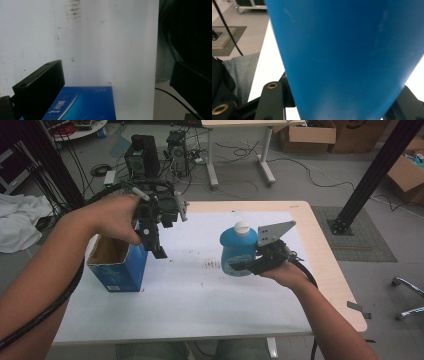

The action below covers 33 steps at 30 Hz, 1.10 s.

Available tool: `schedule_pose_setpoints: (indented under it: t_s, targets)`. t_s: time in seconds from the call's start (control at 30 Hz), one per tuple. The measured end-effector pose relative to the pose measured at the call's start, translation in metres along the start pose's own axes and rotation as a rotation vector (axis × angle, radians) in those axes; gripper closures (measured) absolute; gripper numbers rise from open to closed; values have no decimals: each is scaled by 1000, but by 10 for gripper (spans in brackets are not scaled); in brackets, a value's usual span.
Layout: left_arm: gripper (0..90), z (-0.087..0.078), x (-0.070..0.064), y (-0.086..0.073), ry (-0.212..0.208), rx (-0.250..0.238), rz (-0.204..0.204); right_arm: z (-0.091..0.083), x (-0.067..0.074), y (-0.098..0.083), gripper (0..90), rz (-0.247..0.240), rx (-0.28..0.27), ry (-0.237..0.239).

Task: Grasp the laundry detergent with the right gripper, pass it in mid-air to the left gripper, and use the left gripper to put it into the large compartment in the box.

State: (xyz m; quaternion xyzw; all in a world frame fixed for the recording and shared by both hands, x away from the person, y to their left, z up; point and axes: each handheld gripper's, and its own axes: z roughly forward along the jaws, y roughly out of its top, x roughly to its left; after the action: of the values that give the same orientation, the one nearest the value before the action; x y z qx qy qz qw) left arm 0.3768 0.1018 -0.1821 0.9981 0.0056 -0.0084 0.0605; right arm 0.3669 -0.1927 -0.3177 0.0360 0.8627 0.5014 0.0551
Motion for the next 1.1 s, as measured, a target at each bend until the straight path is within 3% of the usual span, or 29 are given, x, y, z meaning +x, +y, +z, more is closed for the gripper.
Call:
schedule_pose_setpoints:
  t_s: [0.33, 0.4, 0.7, 1.1]
  targets:
    - [1, 2, -4, 9, -3, -9, 21, 47, 7, 11, 434, -12, -8, 73]
    - [1, 3, -5, 11, -5, -9, 24, 50, 7, 12, 434, -12, -10, 77]
    - [1, 7, -7, 19, -16, -12, 42, 89, 9, 12, 436, 15, -48, 117]
    - [1, 12, -11, 26, -19, -10, 48, 114, 7, 5, 437, 47, -72, 116]
